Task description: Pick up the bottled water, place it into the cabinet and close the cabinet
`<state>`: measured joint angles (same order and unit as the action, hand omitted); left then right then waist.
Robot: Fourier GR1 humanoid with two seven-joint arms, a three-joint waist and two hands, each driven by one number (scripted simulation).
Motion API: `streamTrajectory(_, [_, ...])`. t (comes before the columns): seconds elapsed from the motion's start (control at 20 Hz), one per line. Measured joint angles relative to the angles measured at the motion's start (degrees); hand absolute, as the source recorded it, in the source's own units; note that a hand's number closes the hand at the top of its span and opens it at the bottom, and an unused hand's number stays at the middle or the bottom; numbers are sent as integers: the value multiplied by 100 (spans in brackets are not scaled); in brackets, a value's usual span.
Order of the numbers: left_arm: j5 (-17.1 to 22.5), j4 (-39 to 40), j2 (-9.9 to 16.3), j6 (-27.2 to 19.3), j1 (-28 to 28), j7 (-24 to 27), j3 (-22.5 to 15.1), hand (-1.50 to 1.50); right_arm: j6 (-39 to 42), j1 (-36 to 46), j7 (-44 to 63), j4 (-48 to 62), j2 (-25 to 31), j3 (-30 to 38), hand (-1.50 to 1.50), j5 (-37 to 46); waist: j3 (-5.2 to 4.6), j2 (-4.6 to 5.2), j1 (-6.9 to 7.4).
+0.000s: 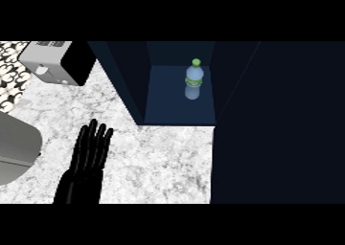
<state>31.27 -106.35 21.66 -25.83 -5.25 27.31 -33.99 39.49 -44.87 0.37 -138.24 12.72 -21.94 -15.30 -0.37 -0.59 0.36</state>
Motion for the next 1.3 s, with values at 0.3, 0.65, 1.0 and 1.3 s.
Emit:
streamTrajectory(0.3, [184, -261, 268, 195, -397, 126, 284, -150, -399, 497, 372, -163, -232, -603, 150, 727, -9, -14, 24])
streamTrajectory(0.65, [427, -576, 579, 443, -784, 171, 592, -150, -810, 1335, 1198, -381, -526, -1153, 150, 1683, -22, -38, 80])
streamTrajectory(1.0, [589, -777, 880, 772, -1182, 297, 832, -150, -952, 2434, 1964, -315, -757, -1624, 150, 1906, -31, -27, 175])
streamTrajectory(1.3, [777, -898, 1070, 1025, -1379, 307, 1026, -150, -1140, 3282, 2357, -215, -582, -1941, 150, 2060, -33, -8, 214])
